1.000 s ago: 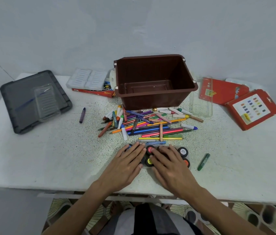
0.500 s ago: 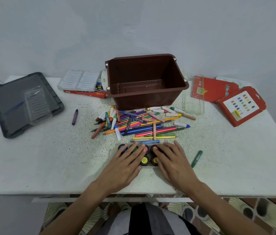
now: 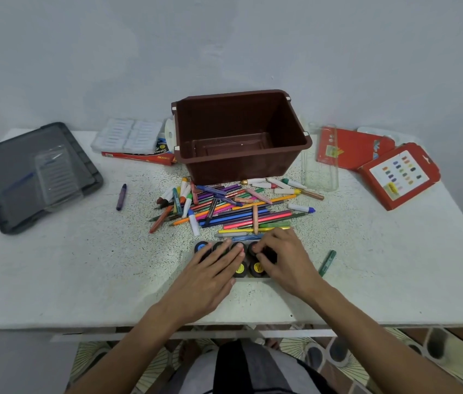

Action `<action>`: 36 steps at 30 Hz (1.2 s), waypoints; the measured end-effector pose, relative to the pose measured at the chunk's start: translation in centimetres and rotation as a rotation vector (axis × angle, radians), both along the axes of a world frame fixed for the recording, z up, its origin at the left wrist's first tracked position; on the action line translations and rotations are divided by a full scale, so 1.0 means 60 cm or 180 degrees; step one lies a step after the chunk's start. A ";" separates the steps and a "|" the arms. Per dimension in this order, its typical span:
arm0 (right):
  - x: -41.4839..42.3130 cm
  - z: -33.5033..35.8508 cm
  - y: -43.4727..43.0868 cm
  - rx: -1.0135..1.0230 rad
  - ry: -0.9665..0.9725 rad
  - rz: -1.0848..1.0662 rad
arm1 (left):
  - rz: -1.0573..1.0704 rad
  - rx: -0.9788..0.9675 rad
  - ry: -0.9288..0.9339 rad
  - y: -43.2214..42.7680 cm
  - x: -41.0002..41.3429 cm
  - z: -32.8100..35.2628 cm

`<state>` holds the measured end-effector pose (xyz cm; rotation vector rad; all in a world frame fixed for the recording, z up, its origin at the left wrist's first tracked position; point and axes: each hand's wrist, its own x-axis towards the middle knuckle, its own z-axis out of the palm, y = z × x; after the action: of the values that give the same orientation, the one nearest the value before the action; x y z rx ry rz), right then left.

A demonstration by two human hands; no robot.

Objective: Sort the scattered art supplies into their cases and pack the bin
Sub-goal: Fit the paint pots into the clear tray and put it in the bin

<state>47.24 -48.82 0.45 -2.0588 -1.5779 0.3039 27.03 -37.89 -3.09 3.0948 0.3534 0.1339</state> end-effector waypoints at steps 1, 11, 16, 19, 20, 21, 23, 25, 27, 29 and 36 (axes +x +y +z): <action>-0.001 -0.001 -0.001 0.0009 -0.0014 0.0004 | 0.0000 -0.0010 0.0004 0.000 0.000 -0.001; -0.024 -0.017 -0.056 0.0471 -0.1083 0.0173 | 0.0013 -0.0013 -0.0034 0.000 0.000 -0.001; -0.027 -0.019 -0.055 0.0463 -0.1095 0.0137 | -0.0005 -0.0045 -0.0037 0.000 0.000 -0.002; -0.027 -0.019 -0.053 0.0422 -0.1002 0.0178 | -0.0006 -0.0024 -0.0030 0.000 0.001 -0.001; -0.027 -0.019 -0.052 0.0410 -0.0972 0.0200 | -0.0005 -0.0017 -0.0032 0.000 0.001 -0.001; -0.026 -0.020 -0.052 0.0403 -0.0953 0.0217 | -0.0003 -0.0014 -0.0032 0.000 0.000 -0.001; -0.025 -0.019 -0.053 0.0407 -0.0939 0.0237 | -0.0005 -0.0007 -0.0029 0.000 0.000 -0.001; -0.024 -0.018 -0.055 0.0465 -0.0941 0.0254 | -0.0008 -0.0006 -0.0033 0.000 0.001 -0.002; -0.023 -0.013 -0.058 0.0562 -0.0934 0.0312 | -0.0004 -0.0003 -0.0047 -0.001 0.000 -0.001; -0.018 -0.011 -0.061 0.0613 -0.0913 0.0346 | 0.0017 -0.0013 -0.0099 -0.003 0.002 0.001; 0.009 -0.043 -0.084 0.0036 -0.1509 0.0191 | -0.0151 0.0197 0.0093 -0.022 0.036 0.006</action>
<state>47.79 -53.89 -2.10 -2.1841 -1.9047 -0.1901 29.22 -39.20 -2.73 3.1663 0.2818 0.1005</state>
